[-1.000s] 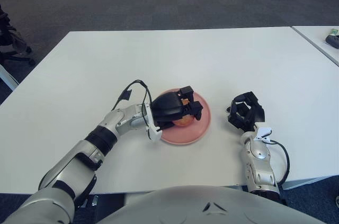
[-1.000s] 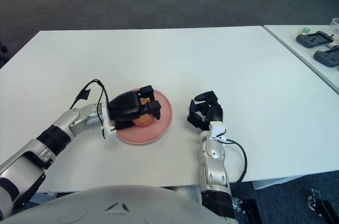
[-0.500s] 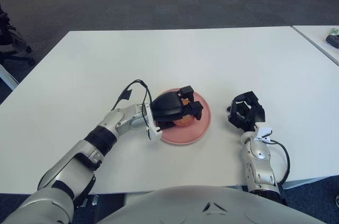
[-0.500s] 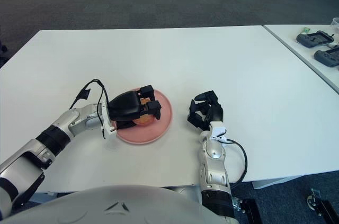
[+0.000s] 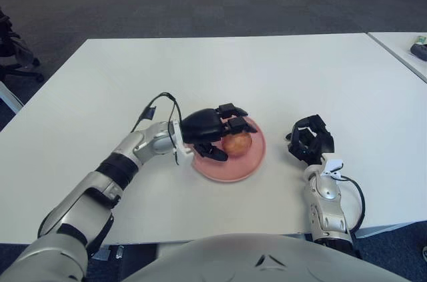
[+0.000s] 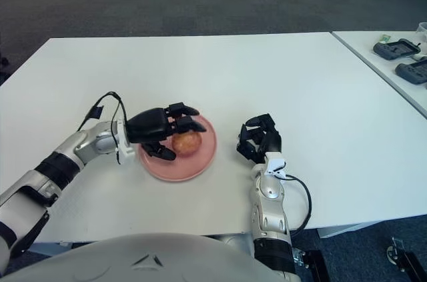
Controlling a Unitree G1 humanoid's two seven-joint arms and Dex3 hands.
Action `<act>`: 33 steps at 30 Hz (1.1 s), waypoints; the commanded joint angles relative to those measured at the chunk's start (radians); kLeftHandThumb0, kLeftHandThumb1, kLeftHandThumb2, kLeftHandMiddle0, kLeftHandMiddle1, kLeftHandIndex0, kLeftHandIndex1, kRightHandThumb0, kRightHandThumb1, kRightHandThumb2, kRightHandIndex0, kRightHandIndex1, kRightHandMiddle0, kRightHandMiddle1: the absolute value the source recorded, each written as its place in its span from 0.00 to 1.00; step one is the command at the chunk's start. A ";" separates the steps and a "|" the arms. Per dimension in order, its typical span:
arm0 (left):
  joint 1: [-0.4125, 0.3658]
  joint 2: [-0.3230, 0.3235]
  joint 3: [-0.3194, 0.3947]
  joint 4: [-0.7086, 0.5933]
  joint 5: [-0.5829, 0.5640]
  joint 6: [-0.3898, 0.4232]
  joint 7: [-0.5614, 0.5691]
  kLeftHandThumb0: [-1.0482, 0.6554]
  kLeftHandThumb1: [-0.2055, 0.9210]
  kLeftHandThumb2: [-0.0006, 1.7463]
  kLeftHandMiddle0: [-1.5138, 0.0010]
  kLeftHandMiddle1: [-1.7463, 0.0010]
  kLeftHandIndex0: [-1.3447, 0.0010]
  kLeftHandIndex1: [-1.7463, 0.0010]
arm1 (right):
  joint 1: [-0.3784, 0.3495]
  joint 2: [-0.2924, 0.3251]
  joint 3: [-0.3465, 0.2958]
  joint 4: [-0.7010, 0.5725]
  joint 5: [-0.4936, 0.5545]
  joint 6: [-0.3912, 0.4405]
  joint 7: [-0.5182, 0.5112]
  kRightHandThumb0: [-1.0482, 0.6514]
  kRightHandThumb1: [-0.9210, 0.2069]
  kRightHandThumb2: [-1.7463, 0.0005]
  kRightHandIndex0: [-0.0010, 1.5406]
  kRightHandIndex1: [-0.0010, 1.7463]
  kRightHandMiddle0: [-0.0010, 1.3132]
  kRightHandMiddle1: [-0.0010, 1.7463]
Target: Put the apple into the plate.
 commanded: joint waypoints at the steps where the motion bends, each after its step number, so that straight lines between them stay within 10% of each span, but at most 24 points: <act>1: -0.020 0.011 0.015 -0.009 -0.074 0.016 -0.074 0.00 1.00 0.41 1.00 0.99 1.00 0.93 | 0.000 0.006 -0.002 0.002 0.013 0.019 -0.003 0.38 0.30 0.43 0.38 0.85 0.31 1.00; 21: 0.006 0.022 0.106 -0.076 -0.589 0.180 -0.471 0.00 0.95 0.31 1.00 1.00 1.00 1.00 | -0.011 -0.018 0.002 0.023 -0.001 0.012 0.006 0.38 0.32 0.42 0.38 0.87 0.32 1.00; 33: 0.066 -0.096 0.290 0.008 -0.927 0.403 -0.616 0.01 0.96 0.31 1.00 1.00 1.00 1.00 | -0.019 -0.023 -0.001 0.056 0.016 -0.040 0.027 0.38 0.33 0.41 0.38 0.87 0.32 1.00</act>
